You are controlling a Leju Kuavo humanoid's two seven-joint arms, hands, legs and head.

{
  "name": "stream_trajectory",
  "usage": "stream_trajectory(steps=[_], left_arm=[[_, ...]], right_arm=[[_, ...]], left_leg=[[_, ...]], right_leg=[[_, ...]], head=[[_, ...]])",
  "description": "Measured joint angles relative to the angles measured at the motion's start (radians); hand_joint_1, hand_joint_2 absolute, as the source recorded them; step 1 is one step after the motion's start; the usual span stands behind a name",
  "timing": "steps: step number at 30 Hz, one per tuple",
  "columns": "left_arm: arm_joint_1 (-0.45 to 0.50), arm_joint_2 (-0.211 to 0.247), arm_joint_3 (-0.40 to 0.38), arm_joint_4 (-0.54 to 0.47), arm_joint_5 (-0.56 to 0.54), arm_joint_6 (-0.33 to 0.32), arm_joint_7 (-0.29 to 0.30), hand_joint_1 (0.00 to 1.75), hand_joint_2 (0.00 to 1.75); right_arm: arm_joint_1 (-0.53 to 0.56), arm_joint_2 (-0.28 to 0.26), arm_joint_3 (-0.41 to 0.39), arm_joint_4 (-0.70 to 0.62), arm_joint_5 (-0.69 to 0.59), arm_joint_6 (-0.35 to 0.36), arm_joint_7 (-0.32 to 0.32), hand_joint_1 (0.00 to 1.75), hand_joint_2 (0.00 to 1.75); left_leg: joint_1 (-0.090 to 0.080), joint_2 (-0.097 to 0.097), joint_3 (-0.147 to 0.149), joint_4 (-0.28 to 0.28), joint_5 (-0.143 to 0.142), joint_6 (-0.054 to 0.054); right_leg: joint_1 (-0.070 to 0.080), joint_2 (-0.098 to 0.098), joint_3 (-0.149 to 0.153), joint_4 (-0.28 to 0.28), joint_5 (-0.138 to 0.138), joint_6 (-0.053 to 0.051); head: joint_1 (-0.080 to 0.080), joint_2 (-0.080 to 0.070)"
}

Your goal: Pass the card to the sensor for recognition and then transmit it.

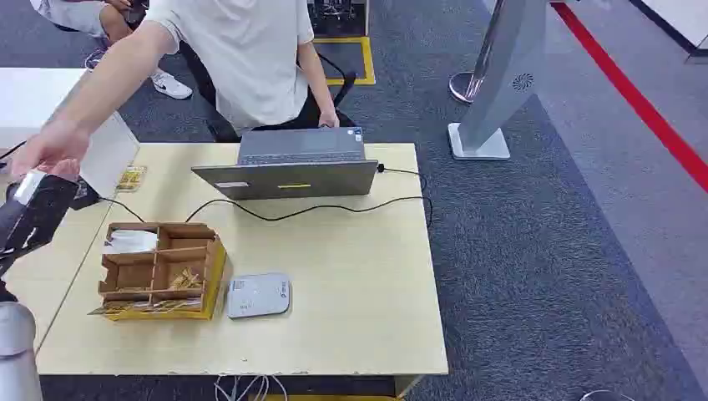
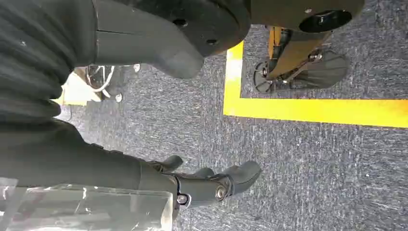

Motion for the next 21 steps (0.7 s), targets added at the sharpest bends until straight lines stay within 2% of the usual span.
stream_trajectory(steps=[2, 3, 17, 18, 21], left_arm=[[0.000, -0.002, -0.006, 0.000, 0.000, -0.002, 0.000, 1.75, 1.75], [0.000, -0.002, -0.009, 0.000, 0.002, -0.002, 0.000, 1.75, 0.00], [0.002, -0.016, -0.033, 0.000, 0.025, -0.014, -0.006, 1.75, 0.00], [0.002, -0.016, -0.034, 0.000, 0.025, -0.014, -0.006, 1.75, 1.75], [0.003, -0.017, -0.035, 0.000, 0.022, -0.015, -0.006, 1.75, 1.75]], right_arm=[[0.000, 0.000, 0.000, 0.000, 0.000, 0.000, 0.000, 0.00, 1.75], [0.000, 0.000, 0.000, 0.000, 0.000, 0.001, 0.000, 0.00, 1.75], [0.000, 0.000, 0.000, 0.000, 0.002, -0.002, 0.001, 0.00, 1.75], [0.000, 0.000, 0.000, 0.000, 0.002, -0.002, 0.001, 0.00, 1.75], [0.000, 0.000, 0.000, 0.000, 0.002, -0.002, 0.001, 0.00, 1.75]], left_leg=[[0.000, 0.000, 0.000, 0.000, 0.000, 0.000], [0.000, 0.000, 0.000, 0.000, 0.000, 0.000], [0.000, 0.000, 0.000, 0.000, 0.000, 0.000], [0.000, 0.000, 0.000, 0.000, 0.000, 0.000], [0.000, 0.000, 0.000, 0.000, 0.000, 0.000]], right_leg=[[0.000, 0.000, 0.000, 0.000, 0.000, 0.000], [0.000, 0.000, 0.000, 0.000, 0.000, 0.000], [0.000, 0.000, 0.000, 0.000, 0.000, 0.000], [0.000, 0.000, 0.000, 0.000, 0.000, 0.000], [0.000, 0.000, 0.000, 0.000, 0.000, 0.000]], head=[[0.000, 0.000], [0.000, 0.000], [0.000, 0.000], [0.000, 0.000], [0.000, 0.000]])
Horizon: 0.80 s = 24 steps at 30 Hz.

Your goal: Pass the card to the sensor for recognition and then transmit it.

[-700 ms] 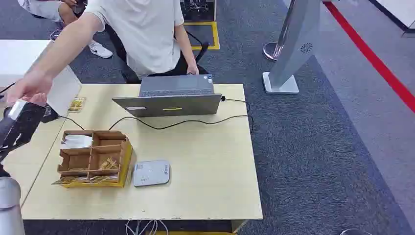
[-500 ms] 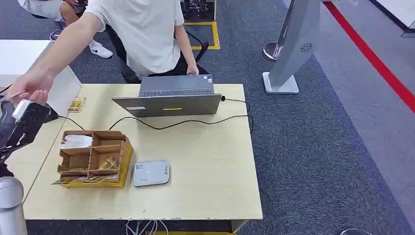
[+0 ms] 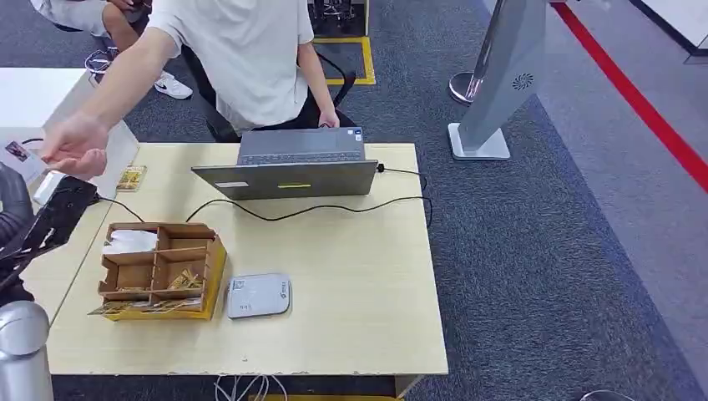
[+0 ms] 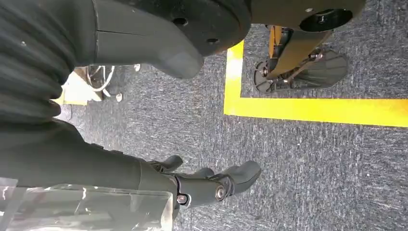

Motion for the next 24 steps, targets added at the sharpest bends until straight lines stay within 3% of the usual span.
stream_trajectory(steps=[5, 13, 20, 24], left_arm=[[0.003, -0.001, -0.004, -0.001, -0.035, 0.010, 0.009, 1.75, 1.75], [0.075, -0.016, -0.071, -0.087, -0.062, 0.053, -0.033, 1.75, 1.75], [0.187, -0.038, -0.212, -0.201, -0.106, 0.101, -0.071, 1.75, 1.75], [0.238, -0.042, -0.292, -0.226, -0.101, 0.095, -0.071, 1.75, 1.75]], right_arm=[[0.000, 0.000, 0.000, 0.000, 0.011, -0.001, 0.001, 0.00, 1.75], [0.000, 0.000, -0.003, 0.000, 0.010, -0.016, 0.006, 0.00, 1.75], [0.001, 0.000, -0.009, 0.000, 0.010, -0.032, 0.013, 0.00, 1.75], [0.002, 0.000, -0.013, 0.000, 0.011, -0.035, 0.013, 0.00, 1.75]], left_leg=[[0.000, 0.000, 0.000, 0.000, 0.000, 0.000], [0.000, 0.000, 0.000, 0.000, 0.000, 0.000], [-0.001, 0.000, -0.001, 0.000, 0.000, 0.000], [-0.001, 0.000, 0.000, 0.000, -0.001, 0.000]], right_leg=[[0.000, 0.000, 0.000, 0.000, 0.000, 0.000], [0.000, 0.000, 0.000, 0.000, 0.000, 0.000], [0.000, 0.000, 0.000, -0.001, 0.000, 0.001], [0.000, 0.000, -0.002, -0.001, -0.001, 0.001]], head=[[0.000, 0.000], [0.000, 0.000], [0.000, 0.000], [0.000, 0.000]])
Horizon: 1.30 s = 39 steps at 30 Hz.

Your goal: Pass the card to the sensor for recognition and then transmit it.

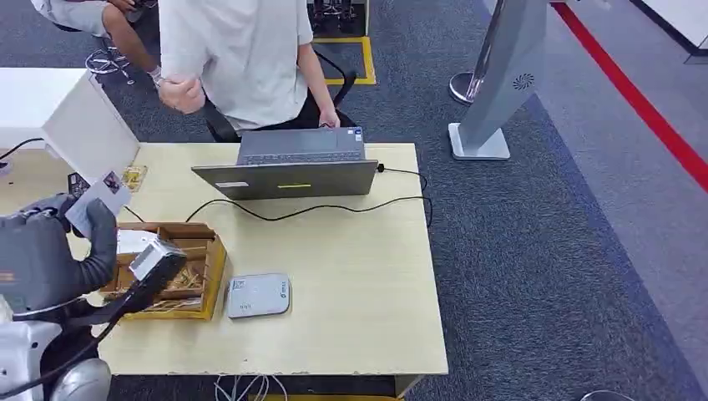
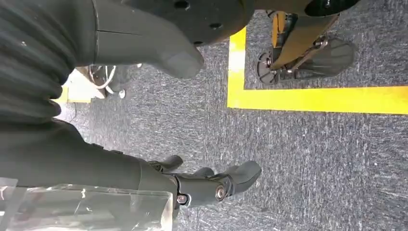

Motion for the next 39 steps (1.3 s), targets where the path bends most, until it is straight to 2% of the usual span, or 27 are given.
stream_trajectory(steps=[5, 8, 12, 20, 27, 31, 39], left_arm=[[0.036, -0.001, -0.070, 0.002, 0.003, -0.013, 0.004, 1.75, 1.75], [0.044, -0.001, -0.087, 0.002, 0.006, -0.016, 0.006, 1.75, 1.75], [0.051, -0.002, -0.103, 0.016, 0.008, -0.051, 0.020, 1.75, 1.75], [0.073, -0.021, -0.117, 0.143, -0.021, -0.051, 0.061, 1.75, 1.75], [0.077, -0.032, -0.117, 0.209, -0.012, -0.067, 0.074, 1.75, 1.75], [0.076, -0.035, -0.117, 0.238, -0.019, -0.111, 0.093, 1.75, 1.75], [0.055, -0.046, -0.114, 0.362, 0.010, -0.154, 0.095, 1.75, 1.75]], right_arm=[[0.000, 0.000, -0.003, 0.000, 0.003, 0.001, 0.003, 0.00, 1.75], [0.001, 0.000, -0.005, 0.000, 0.003, 0.000, 0.005, 0.00, 1.75], [0.000, 0.000, -0.005, 0.000, 0.006, -0.003, 0.010, 0.00, 1.75], [0.000, 0.000, -0.006, 0.000, 0.024, -0.003, 0.019, 0.00, 1.75], [0.001, 0.000, -0.006, 0.000, 0.035, -0.003, 0.021, 0.00, 1.75], [0.001, 0.000, -0.006, 0.000, 0.042, -0.003, 0.021, 0.00, 1.75], [0.000, 0.000, -0.006, 0.000, 0.059, -0.002, 0.026, 0.00, 1.75]], left_leg=[[0.000, 0.000, 0.000, 0.000, 0.000, 0.000], [0.000, 0.000, 0.000, 0.000, 0.000, 0.000], [0.000, 0.000, 0.000, 0.000, 0.000, 0.000], [0.000, 0.000, 0.000, 0.000, 0.000, 0.000], [0.000, 0.000, 0.000, 0.000, 0.000, 0.000], [0.000, 0.000, 0.000, 0.000, 0.000, 0.000], [0.000, 0.000, 0.000, 0.000, 0.000, 0.000]], right_leg=[[0.000, 0.000, 0.000, 0.000, 0.000, 0.000], [0.000, 0.000, 0.000, 0.000, 0.000, 0.000], [0.000, 0.000, 0.000, 0.000, 0.000, 0.000], [0.000, 0.000, 0.000, 0.000, 0.000, 0.000], [0.000, 0.000, 0.001, 0.000, 0.000, 0.000], [0.000, 0.000, 0.001, 0.000, 0.000, 0.000], [0.000, 0.000, 0.001, 0.000, 0.000, 0.000]], head=[[0.000, 0.000], [0.000, 0.000], [0.000, 0.000], [0.000, 0.000], [0.000, 0.000], [0.000, 0.000], [0.000, 0.000]])
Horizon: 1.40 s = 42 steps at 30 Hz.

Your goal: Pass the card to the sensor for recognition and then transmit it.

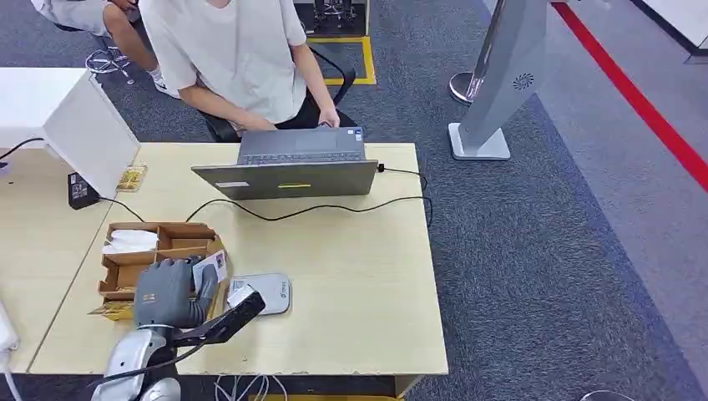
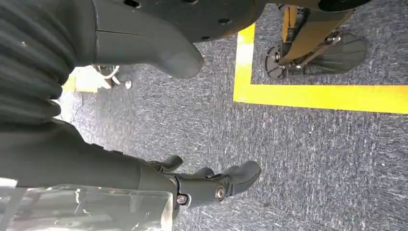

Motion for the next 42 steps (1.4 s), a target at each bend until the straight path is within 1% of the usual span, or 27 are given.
stream_trajectory(steps=[5, 19, 31, 42], left_arm=[[-0.007, -0.008, 0.000, 0.056, 0.002, -0.006, -0.001, 1.75, 1.75], [-0.013, -0.033, 0.000, 0.161, -0.013, -0.021, -0.003, 1.75, 1.75], [-0.013, -0.039, 0.000, 0.191, -0.012, -0.049, -0.003, 1.75, 1.75], [-0.013, -0.040, 0.000, 0.190, -0.018, -0.043, 0.000, 1.75, 1.75]], right_arm=[[0.000, 0.000, 0.000, 0.000, 0.001, 0.002, 0.003, 0.00, 1.75], [-0.001, 0.000, 0.000, 0.000, 0.015, 0.002, 0.003, 0.00, 1.75], [0.000, 0.000, -0.001, 0.000, 0.015, 0.002, 0.003, 0.00, 1.75], [0.000, 0.000, -0.007, 0.000, 0.014, 0.000, 0.002, 0.00, 1.75]], left_leg=[[0.000, 0.000, 0.000, 0.000, 0.000, 0.000], [0.000, 0.000, 0.000, 0.000, 0.000, 0.000], [0.000, 0.000, -0.001, 0.000, 0.000, 0.000], [0.000, 0.000, 0.000, 0.000, 0.000, 0.000]], right_leg=[[0.000, 0.000, 0.000, 0.000, 0.000, 0.000], [0.000, 0.000, 0.000, 0.000, 0.000, 0.000], [0.000, 0.000, 0.000, 0.000, 0.000, 0.000], [0.000, 0.000, 0.000, 0.000, 0.000, 0.000]], head=[[0.000, 0.000], [0.000, 0.000], [0.000, 0.000], [0.000, 0.000]])
